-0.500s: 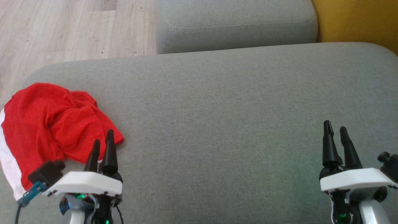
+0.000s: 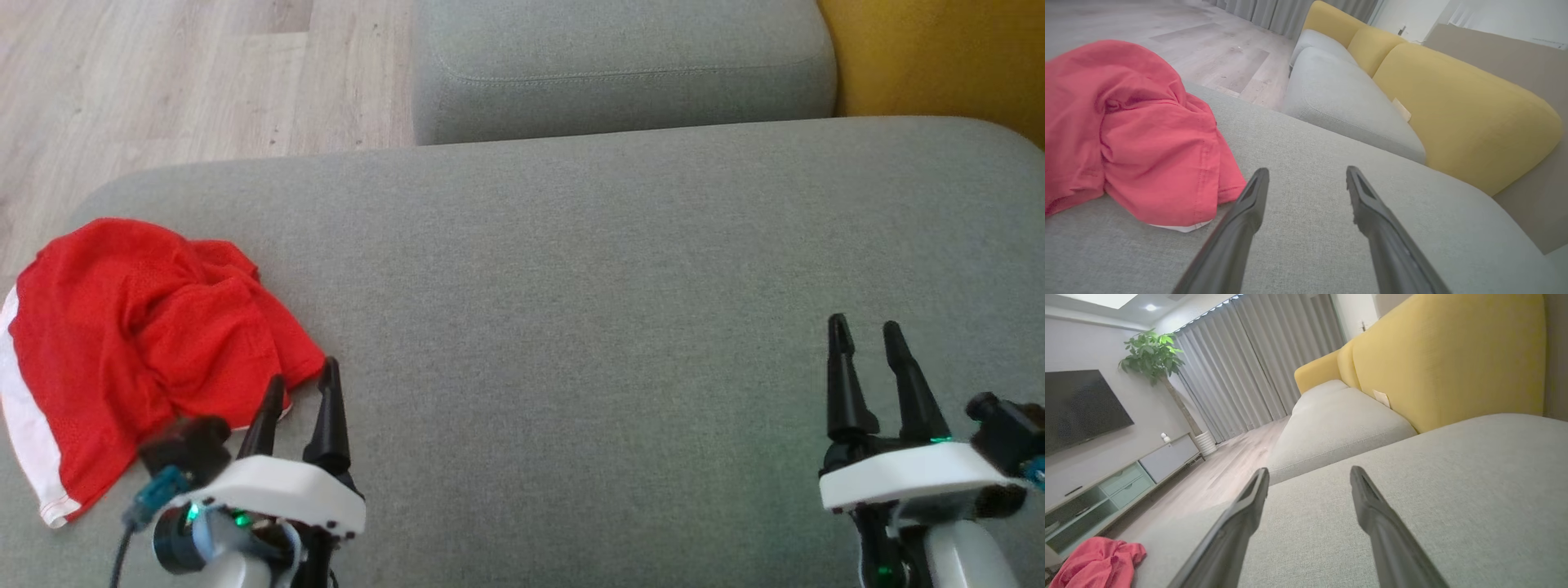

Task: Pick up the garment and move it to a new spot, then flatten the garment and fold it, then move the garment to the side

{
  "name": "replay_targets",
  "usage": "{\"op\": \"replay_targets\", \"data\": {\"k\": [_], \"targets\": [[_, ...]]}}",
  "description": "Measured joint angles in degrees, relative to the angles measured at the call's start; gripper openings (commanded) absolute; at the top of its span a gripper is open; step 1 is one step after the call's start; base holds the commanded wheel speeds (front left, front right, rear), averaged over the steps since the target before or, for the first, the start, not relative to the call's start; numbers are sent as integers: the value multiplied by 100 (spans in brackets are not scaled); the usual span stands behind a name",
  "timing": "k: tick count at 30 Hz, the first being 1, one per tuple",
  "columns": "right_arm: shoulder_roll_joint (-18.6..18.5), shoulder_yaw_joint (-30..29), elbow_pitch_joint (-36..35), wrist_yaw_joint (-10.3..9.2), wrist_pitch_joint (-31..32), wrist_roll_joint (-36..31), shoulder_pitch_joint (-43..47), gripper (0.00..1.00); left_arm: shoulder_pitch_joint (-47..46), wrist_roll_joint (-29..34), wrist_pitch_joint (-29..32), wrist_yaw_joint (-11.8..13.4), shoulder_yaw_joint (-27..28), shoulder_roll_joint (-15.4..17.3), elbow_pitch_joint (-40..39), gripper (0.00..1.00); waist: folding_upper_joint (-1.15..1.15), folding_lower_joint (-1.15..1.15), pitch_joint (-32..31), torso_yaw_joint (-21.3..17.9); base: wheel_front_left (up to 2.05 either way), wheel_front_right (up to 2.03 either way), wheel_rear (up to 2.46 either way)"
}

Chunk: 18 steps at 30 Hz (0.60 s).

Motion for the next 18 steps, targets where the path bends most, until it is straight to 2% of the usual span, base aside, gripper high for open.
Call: {"op": "replay_targets", "data": {"k": [18], "targets": [[0, 289, -44, 0, -278, -1432, 20, 100, -165, 1230, -307, 1368, -1105, 533, -490, 100, 0, 0, -27, 49, 0, 0, 0]]}}
